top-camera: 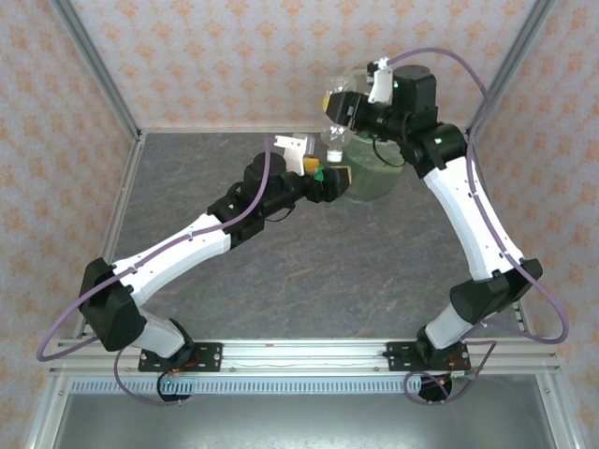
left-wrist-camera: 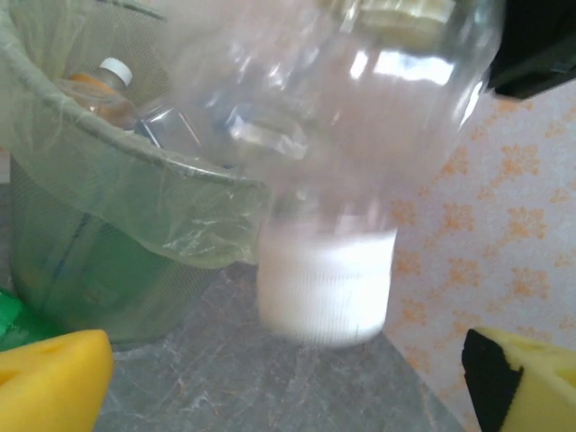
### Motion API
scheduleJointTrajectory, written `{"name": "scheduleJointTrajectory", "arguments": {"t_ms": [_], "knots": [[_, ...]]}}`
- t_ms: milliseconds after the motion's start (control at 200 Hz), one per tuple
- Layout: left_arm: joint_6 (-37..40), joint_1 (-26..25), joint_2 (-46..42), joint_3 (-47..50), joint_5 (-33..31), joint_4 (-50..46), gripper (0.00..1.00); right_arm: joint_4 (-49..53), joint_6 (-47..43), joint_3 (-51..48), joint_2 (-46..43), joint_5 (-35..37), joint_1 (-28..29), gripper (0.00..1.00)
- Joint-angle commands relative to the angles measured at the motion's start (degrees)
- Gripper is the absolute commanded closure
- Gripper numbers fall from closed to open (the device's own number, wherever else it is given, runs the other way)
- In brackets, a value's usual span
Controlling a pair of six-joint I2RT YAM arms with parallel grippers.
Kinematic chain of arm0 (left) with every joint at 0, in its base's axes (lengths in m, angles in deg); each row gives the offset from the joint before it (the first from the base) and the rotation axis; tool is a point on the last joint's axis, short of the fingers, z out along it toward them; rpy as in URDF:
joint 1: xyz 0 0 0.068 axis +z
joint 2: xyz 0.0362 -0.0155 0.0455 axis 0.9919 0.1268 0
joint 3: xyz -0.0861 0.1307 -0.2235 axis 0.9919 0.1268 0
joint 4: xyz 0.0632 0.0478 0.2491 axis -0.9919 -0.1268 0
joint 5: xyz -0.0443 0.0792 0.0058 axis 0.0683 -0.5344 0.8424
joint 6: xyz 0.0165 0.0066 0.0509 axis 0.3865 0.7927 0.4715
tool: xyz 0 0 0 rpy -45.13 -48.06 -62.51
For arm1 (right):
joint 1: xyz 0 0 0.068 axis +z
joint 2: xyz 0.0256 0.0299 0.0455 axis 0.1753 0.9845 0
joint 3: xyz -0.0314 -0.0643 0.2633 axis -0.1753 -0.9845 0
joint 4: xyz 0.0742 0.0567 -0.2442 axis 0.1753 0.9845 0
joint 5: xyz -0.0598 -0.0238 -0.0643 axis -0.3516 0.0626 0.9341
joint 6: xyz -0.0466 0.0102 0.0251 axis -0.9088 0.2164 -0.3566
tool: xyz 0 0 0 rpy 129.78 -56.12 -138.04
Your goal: Put the plastic bottles in the bin
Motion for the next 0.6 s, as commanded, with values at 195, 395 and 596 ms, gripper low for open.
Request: {"name": "scheduleJointTrajectory", "arguments": {"t_ms": [195, 395, 596], "knots": [[-2.13, 3.35, -6.97, 2.68, -2.60, 0.37, 0.01, 9.37, -10.52, 18.19, 8.87, 23.88, -2.27, 0.50], [-2.17, 3.99, -10.34, 4.55, -4.16, -0.89, 0.01, 5.91, -12.03, 20.18, 12.67, 34.33, -3.74, 0.51], [-2.24, 4.25, -13.11, 6.36, -5.51, -1.54, 0.01, -0.31, -13.21, 20.71, 16.88, 38.40, -4.32, 0.51]]}}
